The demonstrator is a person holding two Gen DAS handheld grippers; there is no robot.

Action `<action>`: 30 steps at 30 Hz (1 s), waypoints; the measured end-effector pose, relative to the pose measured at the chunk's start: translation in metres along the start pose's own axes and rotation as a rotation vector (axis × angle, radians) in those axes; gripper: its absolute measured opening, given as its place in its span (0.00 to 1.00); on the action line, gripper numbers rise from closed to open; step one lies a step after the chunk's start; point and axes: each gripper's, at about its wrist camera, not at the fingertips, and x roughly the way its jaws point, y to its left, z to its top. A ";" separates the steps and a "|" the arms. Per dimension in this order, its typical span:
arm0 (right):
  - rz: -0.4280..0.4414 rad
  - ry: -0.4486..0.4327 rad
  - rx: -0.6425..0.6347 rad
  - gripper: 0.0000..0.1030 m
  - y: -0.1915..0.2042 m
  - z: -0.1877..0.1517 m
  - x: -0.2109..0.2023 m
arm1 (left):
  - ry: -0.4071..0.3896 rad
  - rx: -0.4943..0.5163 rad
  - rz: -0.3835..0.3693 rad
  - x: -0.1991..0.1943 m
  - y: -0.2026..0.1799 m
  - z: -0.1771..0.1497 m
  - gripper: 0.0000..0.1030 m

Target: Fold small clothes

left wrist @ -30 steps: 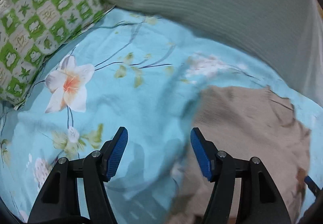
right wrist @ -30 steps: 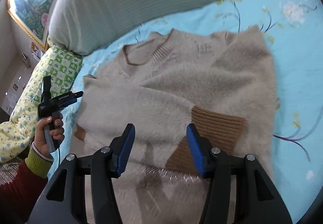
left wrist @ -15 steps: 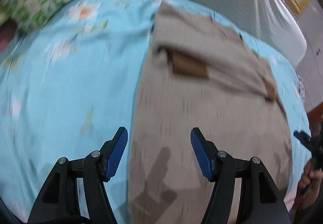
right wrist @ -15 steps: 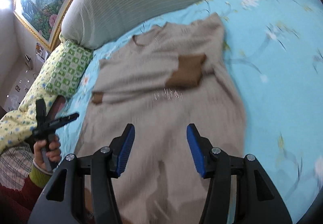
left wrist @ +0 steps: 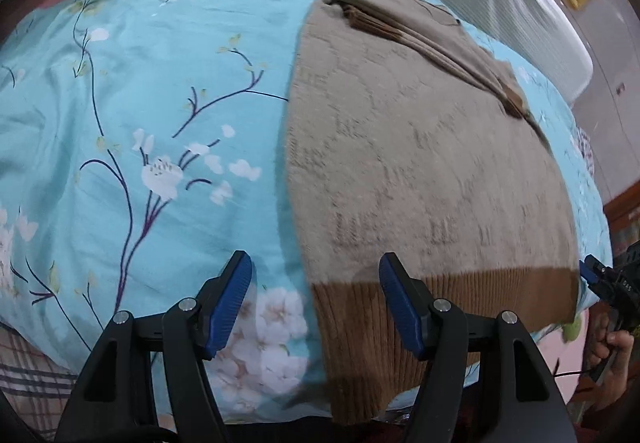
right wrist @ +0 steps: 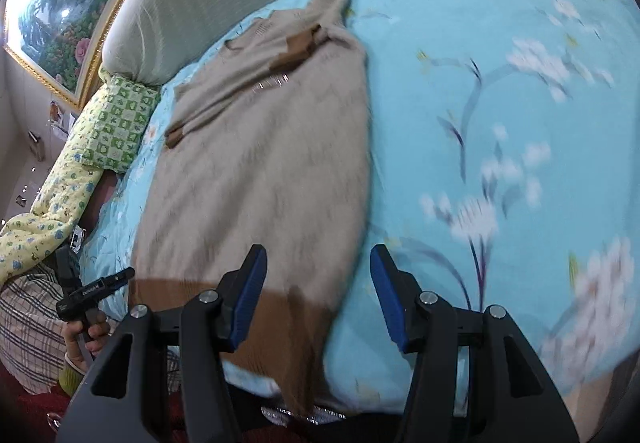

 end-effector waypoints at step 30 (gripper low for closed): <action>0.234 0.063 0.007 0.53 0.012 -0.032 0.024 | 0.042 -0.046 -0.213 0.008 -0.010 -0.023 0.56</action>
